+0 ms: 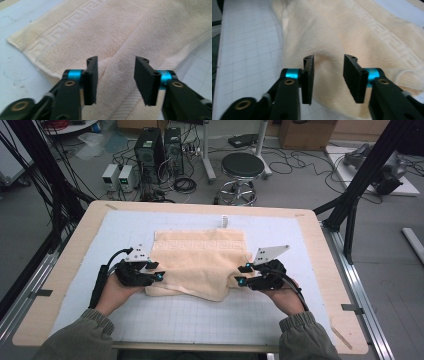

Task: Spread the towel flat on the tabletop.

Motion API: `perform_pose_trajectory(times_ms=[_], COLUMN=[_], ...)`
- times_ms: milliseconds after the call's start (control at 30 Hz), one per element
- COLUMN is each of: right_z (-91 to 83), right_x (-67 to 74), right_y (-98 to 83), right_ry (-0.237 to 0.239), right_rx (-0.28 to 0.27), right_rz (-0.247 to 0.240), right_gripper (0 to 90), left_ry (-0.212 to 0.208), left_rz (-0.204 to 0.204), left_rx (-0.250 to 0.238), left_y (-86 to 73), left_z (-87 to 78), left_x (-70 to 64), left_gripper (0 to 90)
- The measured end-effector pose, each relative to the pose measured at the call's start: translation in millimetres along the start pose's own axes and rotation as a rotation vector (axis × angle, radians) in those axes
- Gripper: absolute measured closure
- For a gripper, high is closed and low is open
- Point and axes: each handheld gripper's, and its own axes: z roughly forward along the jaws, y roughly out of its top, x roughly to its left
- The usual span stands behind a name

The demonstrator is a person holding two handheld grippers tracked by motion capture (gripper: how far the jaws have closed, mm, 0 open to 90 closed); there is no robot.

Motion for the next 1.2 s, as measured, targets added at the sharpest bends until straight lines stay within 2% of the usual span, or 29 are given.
perform_pose_trajectory(times_ms=[100, 167, 200, 267, 300, 333, 367, 433, 567, 700, 800, 867, 900, 967, 1033, 1100, 1167, 1200], right_z=[9.9, 18.9, 24.0, 34.6, 38.6, 41.3, 42.0, 37.1, 14.3, -6.5, -20.4, -27.2, -29.8, -31.3, -25.7, -12.9, 3.8, 12.5], right_x=[4.2, 2.1, 0.7, -2.6, -4.6, -5.8, -6.0, -5.2, 0.4, 13.4, 26.8, 33.6, 35.5, 35.3, 25.9, 8.6, -12.8, -22.8], right_y=[-1.7, -2.1, -2.2, -3.6, -4.8, -6.1, -7.0, -7.2, -6.7, -7.1, -3.9, -0.6, 1.4, 5.8, 10.1, 11.6, 10.7, 10.4], right_ry=[-0.034, -0.053, -0.058, -0.063, -0.049, -0.031, -0.022, -0.002, 0.000, 0.006, 0.020, 0.058, 0.063, 0.065, 0.047, 0.019, -0.002, -0.021], right_rx=[0.030, 0.043, 0.055, 0.077, 0.083, 0.079, 0.075, 0.067, 0.026, 0.011, 0.001, 0.002, 0.004, 0.011, 0.025, 0.051, 0.058, 0.069], right_rz=[-0.015, -0.014, -0.014, -0.014, -0.005, -0.001, 0.004, 0.010, 0.000, -0.030, -0.056, -0.060, -0.073, -0.078, -0.079, -0.052, 0.002, 0.022], right_gripper=[50.9, 52.6, 56.1, 63.9, 70.1, 76.2, 78.4, 81.5, 82.6, 82.7, 82.6, 82.5, 82.4, 82.3, 82.2, 81.9, 81.8, 81.7], left_ry=[-0.006, -0.024, -0.036, -0.031, -0.032, -0.032, -0.030, -0.030, -0.029, -0.035, -0.056, -0.069, -0.063, -0.046, -0.021, 0.021, 0.061, 0.071], left_rz=[-0.009, -0.009, 0.001, 0.048, 0.066, 0.079, 0.083, 0.085, 0.075, 0.108, 0.129, 0.150, 0.170, 0.158, 0.123, 0.088, 0.054, 0.022], left_rx=[0.037, 0.056, 0.072, 0.092, 0.091, 0.090, 0.082, 0.063, -0.013, -0.054, -0.078, -0.081, -0.071, -0.067, -0.062, -0.043, -0.024, -0.018], left_y=[-3.3, -5.0, -5.2, -4.4, -3.6, -2.8, -2.3, -1.4, 1.0, 2.3, 2.2, 1.6, 1.7, 1.9, 2.7, 4.0, 6.0, 6.7], left_z=[4.0, 9.5, 12.6, 17.9, 18.8, 18.2, 16.8, 9.8, -10.7, -29.0, -44.5, -51.6, -53.8, -50.8, -42.2, -27.9, -10.7, -2.2], left_x=[2.6, 2.9, 1.7, -4.3, -7.6, -10.2, -12.3, -13.2, -19.3, -34.6, -48.6, -56.0, -57.1, -52.3, -43.1, -29.9, -14.5, -6.9], left_gripper=[45.9, 48.3, 55.4, 69.8, 76.3, 79.5, 81.5, 83.3, 84.4, 84.7, 84.7, 84.6, 84.6, 84.5, 84.5, 84.4, 84.4, 84.5])
